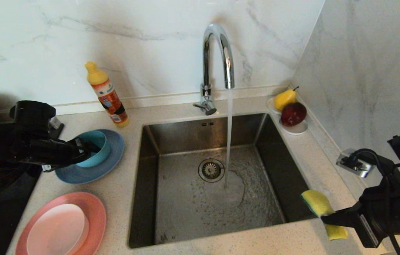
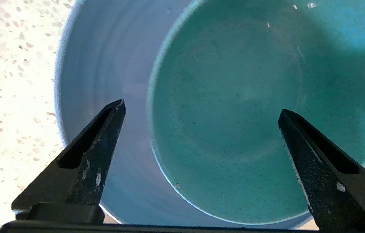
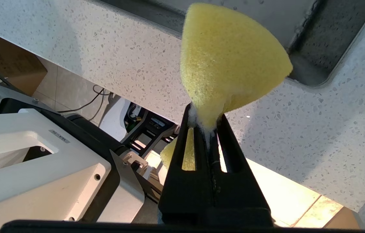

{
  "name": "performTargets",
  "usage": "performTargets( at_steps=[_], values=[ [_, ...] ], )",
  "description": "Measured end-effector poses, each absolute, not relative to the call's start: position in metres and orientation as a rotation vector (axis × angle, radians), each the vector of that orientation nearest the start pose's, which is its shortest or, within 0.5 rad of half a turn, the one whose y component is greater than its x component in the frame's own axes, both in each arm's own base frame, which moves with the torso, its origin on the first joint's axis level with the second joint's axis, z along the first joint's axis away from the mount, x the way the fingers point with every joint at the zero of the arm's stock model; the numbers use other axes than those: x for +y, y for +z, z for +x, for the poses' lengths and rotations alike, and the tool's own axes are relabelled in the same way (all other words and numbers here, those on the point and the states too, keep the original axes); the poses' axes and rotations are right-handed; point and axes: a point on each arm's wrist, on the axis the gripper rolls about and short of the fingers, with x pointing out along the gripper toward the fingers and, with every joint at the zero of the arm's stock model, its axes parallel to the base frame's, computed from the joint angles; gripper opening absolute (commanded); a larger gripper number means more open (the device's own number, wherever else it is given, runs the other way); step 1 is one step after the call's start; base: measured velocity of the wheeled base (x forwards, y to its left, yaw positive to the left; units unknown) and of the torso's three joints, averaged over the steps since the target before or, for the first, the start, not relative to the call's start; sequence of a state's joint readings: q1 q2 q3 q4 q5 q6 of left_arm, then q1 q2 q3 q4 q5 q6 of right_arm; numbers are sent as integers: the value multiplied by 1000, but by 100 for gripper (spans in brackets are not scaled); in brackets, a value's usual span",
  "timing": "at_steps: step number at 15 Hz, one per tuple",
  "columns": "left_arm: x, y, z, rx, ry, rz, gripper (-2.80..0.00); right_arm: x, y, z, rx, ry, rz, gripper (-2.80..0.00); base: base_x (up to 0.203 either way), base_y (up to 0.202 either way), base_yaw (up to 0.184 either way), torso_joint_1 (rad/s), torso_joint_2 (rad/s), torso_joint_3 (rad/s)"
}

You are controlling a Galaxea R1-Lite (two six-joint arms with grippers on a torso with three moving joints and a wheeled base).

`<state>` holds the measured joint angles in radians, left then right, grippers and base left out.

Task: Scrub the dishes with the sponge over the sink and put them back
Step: Pick up a bowl and the sponge

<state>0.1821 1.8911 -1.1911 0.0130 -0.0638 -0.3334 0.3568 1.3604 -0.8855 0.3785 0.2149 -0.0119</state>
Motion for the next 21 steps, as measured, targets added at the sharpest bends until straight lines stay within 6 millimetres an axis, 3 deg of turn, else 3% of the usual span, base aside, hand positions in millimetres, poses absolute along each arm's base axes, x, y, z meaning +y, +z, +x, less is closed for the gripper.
performTargets(
  at_steps=[14,21],
  values=[
    [103,161,337,689,315,-362,0,77,198,187,894,548,-66,-280,0,0,0,0,0,0],
    [106,153,335,707,323,-381,0,79,195,192,892,542,-55,-280,0,0,0,0,0,0]
  ],
)
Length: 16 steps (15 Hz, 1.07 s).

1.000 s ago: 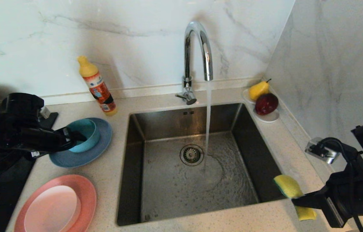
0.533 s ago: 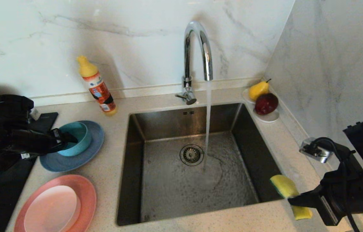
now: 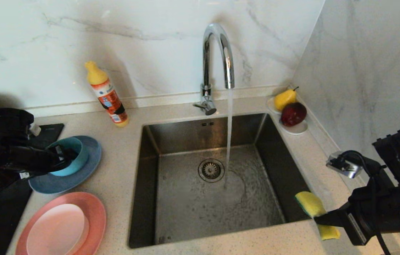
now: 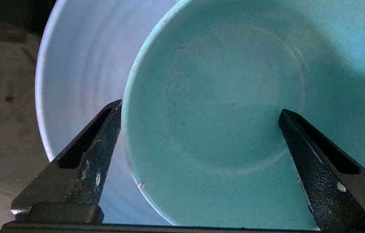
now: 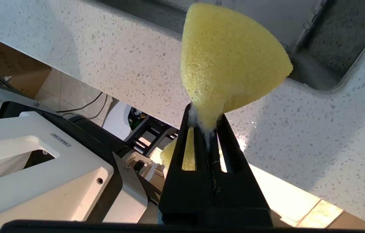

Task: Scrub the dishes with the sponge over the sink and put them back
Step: Pick up a bowl and the sponge

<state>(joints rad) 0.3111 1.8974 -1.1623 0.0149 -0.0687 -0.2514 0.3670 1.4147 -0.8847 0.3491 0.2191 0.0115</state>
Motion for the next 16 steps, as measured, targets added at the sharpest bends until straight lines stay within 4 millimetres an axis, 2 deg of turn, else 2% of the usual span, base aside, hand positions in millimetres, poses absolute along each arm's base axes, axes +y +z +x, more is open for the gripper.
performTargets(
  at_steps=[8,16],
  values=[
    [103,153,333,715,298,-427,0,78,193,190,900,541,-54,-280,0,0,0,0,0,0],
    [84,159,336,703,260,-460,0,78,191,190,907,541,-55,-280,0,0,0,0,0,0]
  ],
)
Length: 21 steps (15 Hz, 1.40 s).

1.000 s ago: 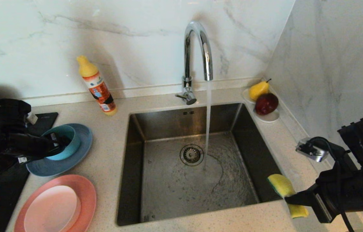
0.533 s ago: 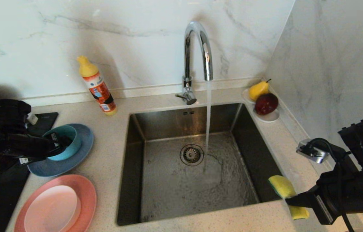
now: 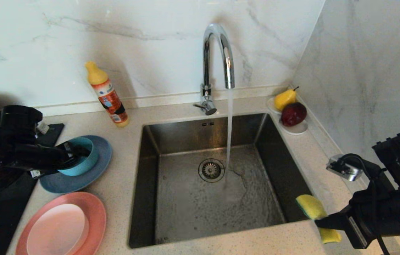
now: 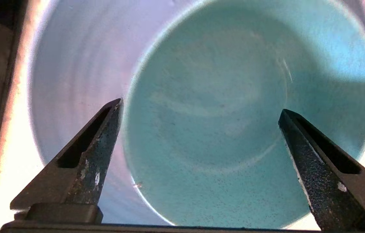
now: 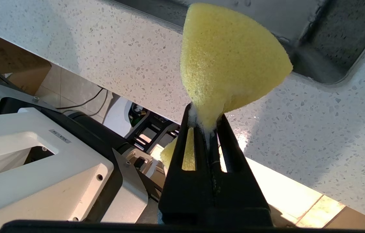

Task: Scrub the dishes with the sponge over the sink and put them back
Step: Pick up a bowl and the sponge

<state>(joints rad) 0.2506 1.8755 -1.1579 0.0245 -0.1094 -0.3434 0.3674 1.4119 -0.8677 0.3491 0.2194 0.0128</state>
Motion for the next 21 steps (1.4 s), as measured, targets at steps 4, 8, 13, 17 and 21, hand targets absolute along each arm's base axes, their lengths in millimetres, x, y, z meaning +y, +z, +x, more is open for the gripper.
performTargets(
  at_steps=[4,8,13,17,21],
  values=[
    [83,164,336,687,255,-457,0,78,190,190,911,541,-57,-280,0,0,0,0,0,0],
    [84,163,337,685,261,-456,0,79,190,191,910,542,-58,-280,0,0,0,0,0,0],
    [87,158,339,694,272,-459,-280,79,190,192,908,542,-57,-280,0,0,0,0,0,0],
    [91,158,339,694,284,-460,-280,79,190,191,907,542,-57,-280,0,0,0,0,0,0],
    [94,159,339,689,292,-464,-280,79,192,191,902,541,-55,-280,0,0,0,0,0,0]
  ],
)
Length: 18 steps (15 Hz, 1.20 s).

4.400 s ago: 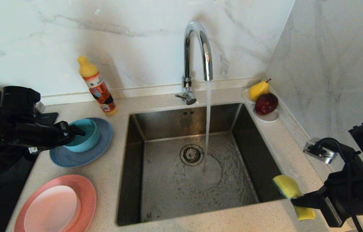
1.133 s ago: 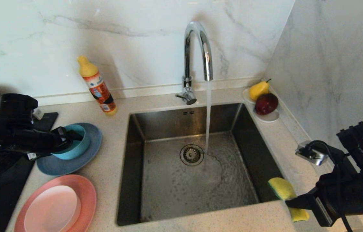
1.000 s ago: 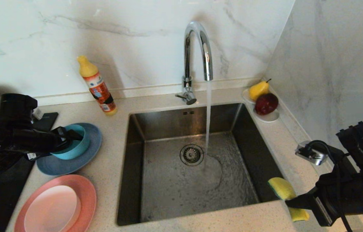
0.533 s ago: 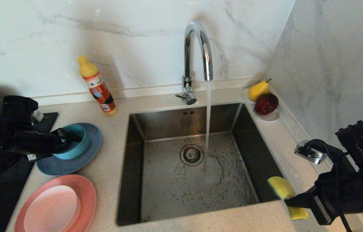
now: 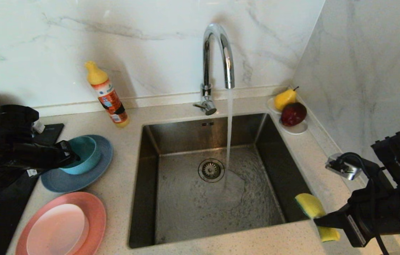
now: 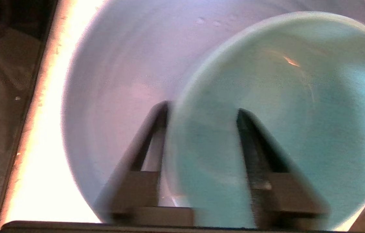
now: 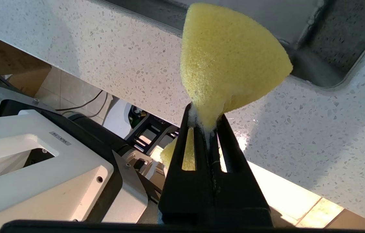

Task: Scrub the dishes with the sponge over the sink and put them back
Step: Pick up a bowl and the sponge

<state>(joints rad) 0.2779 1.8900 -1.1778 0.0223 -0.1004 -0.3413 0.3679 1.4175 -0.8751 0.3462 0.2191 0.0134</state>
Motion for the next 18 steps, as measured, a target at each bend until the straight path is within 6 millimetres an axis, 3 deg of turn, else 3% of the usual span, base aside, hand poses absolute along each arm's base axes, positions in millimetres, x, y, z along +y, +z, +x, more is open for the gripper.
performTargets(
  at_steps=[10,14,18],
  values=[
    [116,166,325,685,353,-490,-280,81,188,196,910,542,-54,-280,0,0,0,0,0,0],
    [108,203,305,619,335,-489,-280,81,190,195,904,543,-54,-280,0,0,0,0,0,0],
    [90,268,260,519,262,-484,-280,80,191,193,896,544,-54,-280,0,0,0,0,0,0]
  ],
)
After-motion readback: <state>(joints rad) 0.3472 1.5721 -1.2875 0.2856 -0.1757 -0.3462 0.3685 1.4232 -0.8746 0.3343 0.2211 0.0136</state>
